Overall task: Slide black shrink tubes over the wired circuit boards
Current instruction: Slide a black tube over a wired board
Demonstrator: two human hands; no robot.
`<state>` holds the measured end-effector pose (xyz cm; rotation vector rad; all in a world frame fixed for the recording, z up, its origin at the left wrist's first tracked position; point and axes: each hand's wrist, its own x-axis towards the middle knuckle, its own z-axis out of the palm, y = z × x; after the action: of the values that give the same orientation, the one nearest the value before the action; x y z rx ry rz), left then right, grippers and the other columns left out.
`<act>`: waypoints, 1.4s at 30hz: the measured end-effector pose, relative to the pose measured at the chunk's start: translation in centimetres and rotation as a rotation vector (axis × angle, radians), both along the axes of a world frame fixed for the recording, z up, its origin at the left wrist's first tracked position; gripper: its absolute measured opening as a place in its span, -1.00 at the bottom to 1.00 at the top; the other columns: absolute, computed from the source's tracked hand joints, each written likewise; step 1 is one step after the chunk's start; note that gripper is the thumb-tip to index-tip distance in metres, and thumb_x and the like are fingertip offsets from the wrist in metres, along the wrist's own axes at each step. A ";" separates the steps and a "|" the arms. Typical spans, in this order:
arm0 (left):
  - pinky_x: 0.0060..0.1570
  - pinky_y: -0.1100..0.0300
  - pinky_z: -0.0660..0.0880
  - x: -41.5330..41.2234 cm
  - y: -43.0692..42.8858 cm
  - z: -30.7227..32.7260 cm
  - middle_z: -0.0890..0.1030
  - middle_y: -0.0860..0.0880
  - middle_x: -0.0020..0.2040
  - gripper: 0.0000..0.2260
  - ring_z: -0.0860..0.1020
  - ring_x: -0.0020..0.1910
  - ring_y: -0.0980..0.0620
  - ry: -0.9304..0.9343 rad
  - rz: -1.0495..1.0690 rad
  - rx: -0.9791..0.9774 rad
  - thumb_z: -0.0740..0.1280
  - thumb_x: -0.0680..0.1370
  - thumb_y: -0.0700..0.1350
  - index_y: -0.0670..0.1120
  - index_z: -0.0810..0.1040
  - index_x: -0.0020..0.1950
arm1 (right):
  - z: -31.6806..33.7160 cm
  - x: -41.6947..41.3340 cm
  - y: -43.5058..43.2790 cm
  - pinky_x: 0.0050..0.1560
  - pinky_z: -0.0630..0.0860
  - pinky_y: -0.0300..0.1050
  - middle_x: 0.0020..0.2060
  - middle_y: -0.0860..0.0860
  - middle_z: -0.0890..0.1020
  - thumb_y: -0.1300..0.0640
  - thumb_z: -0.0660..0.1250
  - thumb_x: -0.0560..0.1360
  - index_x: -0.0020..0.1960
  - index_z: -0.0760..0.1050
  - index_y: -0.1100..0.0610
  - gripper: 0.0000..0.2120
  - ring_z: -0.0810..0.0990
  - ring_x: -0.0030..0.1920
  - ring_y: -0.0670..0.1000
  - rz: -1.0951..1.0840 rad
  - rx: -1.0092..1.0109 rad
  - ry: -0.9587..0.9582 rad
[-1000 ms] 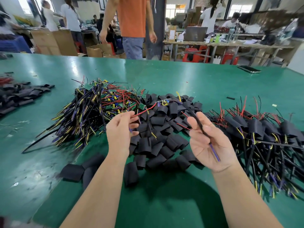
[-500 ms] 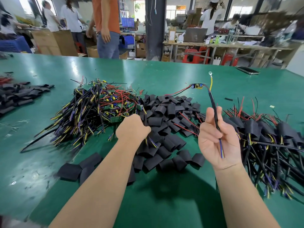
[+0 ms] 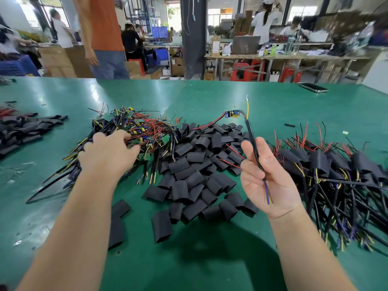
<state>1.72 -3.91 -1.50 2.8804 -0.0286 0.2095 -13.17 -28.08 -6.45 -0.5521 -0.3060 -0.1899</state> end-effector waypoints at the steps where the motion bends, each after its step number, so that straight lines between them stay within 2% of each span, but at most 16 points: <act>1: 0.20 -0.03 0.41 -0.5 -0.6 0.1 0.53 -0.15 0.23 -0.68 0.48 0.18 -0.22 -0.062 -0.087 -0.083 0.24 0.53 0.21 0.15 0.52 0.23 | 0.0 0.0 0.1 -0.47 0.45 -0.36 -0.08 0.11 0.71 0.22 0.63 0.18 -0.05 0.69 0.09 -0.65 0.47 -0.48 -0.13 -0.037 -0.103 0.012; 3: 0.08 0.07 0.47 -1.8 -2.2 0.4 0.65 -0.07 0.06 -0.66 0.59 0.02 -0.09 -0.050 -0.318 -0.382 0.19 0.57 0.20 0.01 0.60 0.10 | -0.1 0.2 0.4 -0.46 0.43 -0.36 -0.08 0.10 0.71 0.23 0.63 0.17 -0.08 0.69 0.05 -0.66 0.45 -0.49 -0.12 -0.077 -0.242 0.046; 7: -0.10 0.14 0.55 -5.2 -6.3 1.2 0.71 0.08 -0.11 -0.71 0.68 -0.13 0.10 0.431 -0.634 -0.988 0.19 0.60 0.14 -0.04 0.57 0.07 | -0.8 0.7 1.4 -0.44 0.47 -0.30 -0.10 0.14 0.71 0.47 0.39 0.29 -0.10 0.69 0.06 -0.63 0.54 -0.45 -0.08 -0.107 -0.509 0.122; 10: -0.21 0.16 0.62 -6.3 -8.3 0.7 0.71 -0.04 -0.19 -0.79 0.68 -0.20 0.03 0.549 -0.626 -1.311 0.22 0.62 -0.04 -0.16 0.55 0.00 | -1.3 1.1 2.3 -0.37 0.52 -0.23 -0.10 0.15 0.71 0.40 0.44 0.30 -0.11 0.67 0.10 -0.73 0.57 -0.40 -0.04 -0.060 -0.620 0.156; 12: -0.32 0.21 0.58 -6.5 -8.7 0.3 0.68 0.00 -0.30 -0.79 0.63 -0.33 0.09 0.533 -0.552 -1.398 0.20 0.64 -0.11 -0.21 0.56 0.06 | -1.5 1.1 2.4 -0.36 0.47 -0.24 -0.12 0.09 0.71 0.34 0.46 0.30 -0.11 0.66 0.09 -0.76 0.58 -0.40 -0.03 -0.074 -0.715 0.177; 15: -0.52 0.33 0.40 -6.0 -8.2 -0.3 0.59 0.10 -0.40 -0.76 0.44 -0.48 0.18 0.481 -0.590 -1.340 0.16 0.65 -0.13 -0.13 0.62 0.01 | -1.4 1.3 2.3 -0.32 0.45 -0.26 -0.10 0.11 0.70 0.20 0.47 0.34 -0.03 0.59 0.16 -0.79 0.60 -0.34 -0.05 -0.145 -0.796 0.259; 19: -0.62 0.39 0.17 -5.2 -7.1 -0.8 0.55 -0.03 -0.32 -0.71 0.26 -0.55 0.20 0.710 -0.749 -1.247 0.16 0.65 -0.18 -0.23 0.62 -0.12 | -1.3 1.8 2.1 -0.29 0.43 -0.28 0.03 0.07 0.66 0.19 0.36 0.35 0.26 0.47 0.08 -0.53 0.57 -0.26 -0.02 -0.201 -0.509 0.289; 21: -0.63 0.40 0.15 -5.0 -6.7 -1.2 0.56 -0.04 -0.36 -0.75 0.23 -0.56 0.19 0.825 -0.797 -1.095 0.16 0.64 -0.17 -0.29 0.54 -0.08 | -1.0 1.7 1.9 -0.29 0.43 -0.29 0.00 0.07 0.66 0.23 0.38 0.34 0.19 0.55 0.03 -0.58 0.58 -0.14 0.08 -0.227 -0.428 0.218; 23: -0.61 0.39 0.17 -4.8 -6.7 -1.7 0.62 -0.03 -0.34 -0.76 0.22 -0.56 0.18 0.835 -0.798 -0.937 0.18 0.65 -0.14 -0.24 0.58 -0.03 | -0.6 1.5 1.8 -0.30 0.49 -0.29 -0.16 0.08 0.70 0.25 0.39 0.35 -0.04 0.65 0.08 -0.79 0.65 -0.19 0.09 -0.292 -0.480 0.181; 25: -0.58 0.37 0.24 -4.5 -6.9 -2.5 0.68 0.02 -0.30 -0.79 0.30 -0.57 0.17 0.625 -0.769 -0.810 0.24 0.63 -0.12 -0.17 0.64 0.00 | -0.5 1.5 2.0 -0.34 0.53 -0.27 -0.31 0.07 0.68 0.30 0.38 0.39 -0.19 0.65 0.11 -0.87 0.64 -0.34 -0.01 -0.415 -0.568 0.253; 28: -0.40 0.37 0.42 -4.3 -7.6 -3.9 0.68 0.14 -0.31 -0.90 0.46 -0.51 0.22 0.103 -0.756 -0.797 0.38 0.54 -0.11 0.00 0.70 -0.05 | -0.8 1.9 2.3 -0.45 0.50 -0.28 -0.41 0.07 0.65 0.33 0.40 0.44 -0.25 0.59 0.16 -0.87 0.60 -0.45 -0.04 -0.525 -0.539 0.442; 31: -0.22 0.33 0.50 -5.0 -7.8 -5.6 0.69 0.08 -0.22 -0.84 0.59 -0.26 0.27 -0.169 -0.859 -0.692 0.38 0.53 -0.04 -0.04 0.70 0.03 | -1.0 2.2 2.5 -0.48 0.49 -0.30 -0.43 0.09 0.64 0.29 0.42 0.46 -0.24 0.56 0.21 -0.89 0.61 -0.47 -0.04 -0.512 -0.463 0.590; 34: -0.30 0.03 0.46 -5.5 -7.6 -7.3 0.59 -0.03 -0.31 -0.57 0.54 -0.26 0.00 -0.241 -0.863 -0.485 0.15 0.58 0.17 -0.09 0.68 -0.07 | -1.4 2.3 2.6 -0.46 0.52 -0.26 -0.42 0.09 0.65 0.28 0.45 0.43 -0.21 0.54 0.23 -0.90 0.61 -0.47 -0.01 -0.541 -0.512 0.650; 38: -0.27 0.11 0.49 -5.1 -7.2 -7.6 0.65 0.09 -0.27 -0.72 0.56 -0.23 0.12 -0.251 -0.774 -0.512 0.21 0.54 0.12 0.09 0.70 0.02 | -1.5 2.4 3.0 -0.35 0.56 -0.25 -0.36 0.12 0.66 0.33 0.41 0.45 -0.18 0.56 0.22 -0.93 0.66 -0.39 0.03 -0.474 -0.452 0.578; 40: -0.21 0.15 0.51 -4.8 -6.8 -7.4 0.67 0.16 -0.22 -0.78 0.58 -0.21 0.19 -0.235 -0.715 -0.589 0.27 0.50 0.08 0.13 0.69 0.01 | -1.5 2.5 3.0 -0.22 0.59 -0.21 -0.26 0.14 0.69 0.46 0.37 0.42 0.00 0.56 0.19 -0.75 0.68 -0.25 0.06 -0.424 -0.472 0.509; 42: -0.22 0.17 0.51 -4.6 -6.3 -7.5 0.65 0.20 -0.25 -0.82 0.56 -0.23 0.20 -0.231 -0.663 -0.590 0.30 0.47 0.05 0.12 0.69 -0.06 | -1.9 2.5 2.8 -0.10 0.56 -0.19 -0.18 0.06 0.72 0.58 0.27 0.41 0.14 0.50 0.09 -0.52 0.69 -0.13 0.04 -0.410 -0.646 0.466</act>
<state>-2.92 -10.18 -9.03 2.1078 -0.8011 0.3441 -10.63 -25.23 -8.31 -1.2749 0.2212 -0.3530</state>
